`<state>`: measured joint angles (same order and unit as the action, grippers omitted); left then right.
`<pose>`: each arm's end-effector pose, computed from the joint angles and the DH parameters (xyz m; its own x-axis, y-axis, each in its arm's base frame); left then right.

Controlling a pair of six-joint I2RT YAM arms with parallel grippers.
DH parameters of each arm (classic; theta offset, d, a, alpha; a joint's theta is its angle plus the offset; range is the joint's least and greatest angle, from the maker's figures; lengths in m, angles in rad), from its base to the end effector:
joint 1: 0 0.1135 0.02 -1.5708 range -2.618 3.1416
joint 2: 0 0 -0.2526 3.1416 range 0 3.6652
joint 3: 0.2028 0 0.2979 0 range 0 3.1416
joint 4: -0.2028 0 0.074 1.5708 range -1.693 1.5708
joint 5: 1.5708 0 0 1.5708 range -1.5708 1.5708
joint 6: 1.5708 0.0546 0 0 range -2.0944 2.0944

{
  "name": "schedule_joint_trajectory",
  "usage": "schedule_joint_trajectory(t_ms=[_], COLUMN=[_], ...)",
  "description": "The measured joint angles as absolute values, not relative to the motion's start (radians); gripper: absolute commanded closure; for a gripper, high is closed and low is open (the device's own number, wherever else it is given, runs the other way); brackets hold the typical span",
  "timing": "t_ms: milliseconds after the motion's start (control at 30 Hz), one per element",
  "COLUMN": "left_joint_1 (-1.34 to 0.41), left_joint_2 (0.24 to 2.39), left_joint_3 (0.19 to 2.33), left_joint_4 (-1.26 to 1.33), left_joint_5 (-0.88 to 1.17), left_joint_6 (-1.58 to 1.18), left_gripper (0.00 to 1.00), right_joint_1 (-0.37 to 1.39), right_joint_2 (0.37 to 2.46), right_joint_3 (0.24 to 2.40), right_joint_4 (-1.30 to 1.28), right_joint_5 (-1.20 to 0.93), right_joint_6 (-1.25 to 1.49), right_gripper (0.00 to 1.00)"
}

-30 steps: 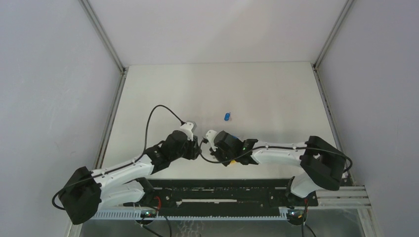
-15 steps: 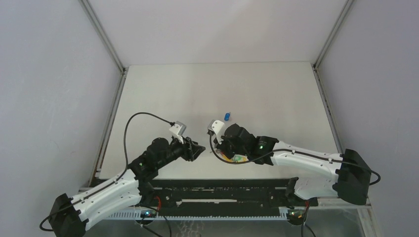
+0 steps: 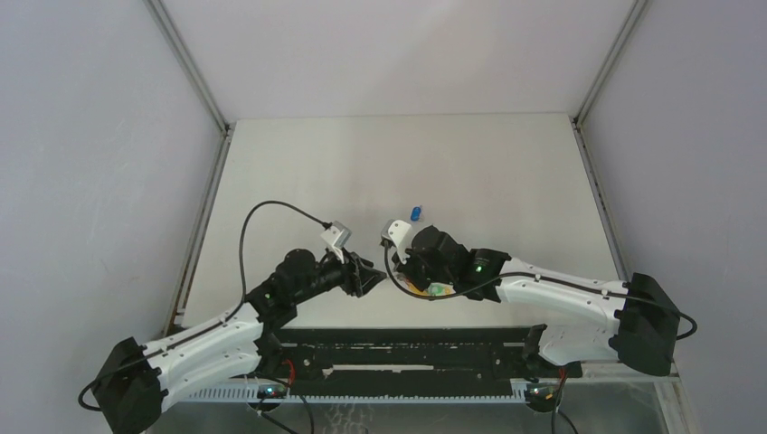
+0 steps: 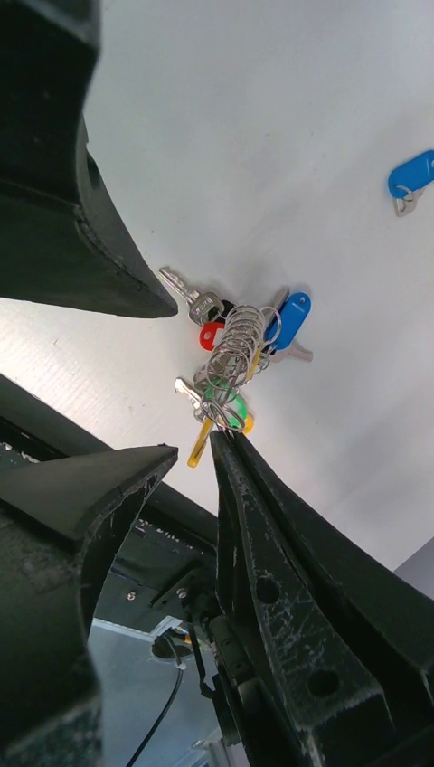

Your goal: Put the keys on the keyring

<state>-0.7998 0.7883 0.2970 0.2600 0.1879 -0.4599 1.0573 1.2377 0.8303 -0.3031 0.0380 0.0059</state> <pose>0.1681 -0.1877 0.1786 -0.5121 -0.0986 -0.8532 0.6740 0.5696 -0.4704 0.1622 0.2834 0.2078 -0.3254 -0.5650 -0.7582 -0.8543 0.5193 -0.0203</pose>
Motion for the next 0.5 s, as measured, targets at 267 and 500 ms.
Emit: schedule_joint_trajectory(t_ms=[267,500], left_joint_1=[-0.800,-0.803], left_joint_2=[0.865,0.931], left_joint_3=[0.300,0.305], left_joint_4=[0.289,0.297], left_joint_5=[0.215,0.228], left_joint_6=[-0.459,-0.459], left_gripper=[0.39,0.37], right_joint_1=[1.045,1.039], right_joint_2=[1.238,1.238], right_joint_3=[0.830,0.830], right_joint_4=[-0.303,-0.302], right_joint_5=[0.018,0.004], right_joint_6=[0.006,0.006], right_gripper=[1.00,1.00])
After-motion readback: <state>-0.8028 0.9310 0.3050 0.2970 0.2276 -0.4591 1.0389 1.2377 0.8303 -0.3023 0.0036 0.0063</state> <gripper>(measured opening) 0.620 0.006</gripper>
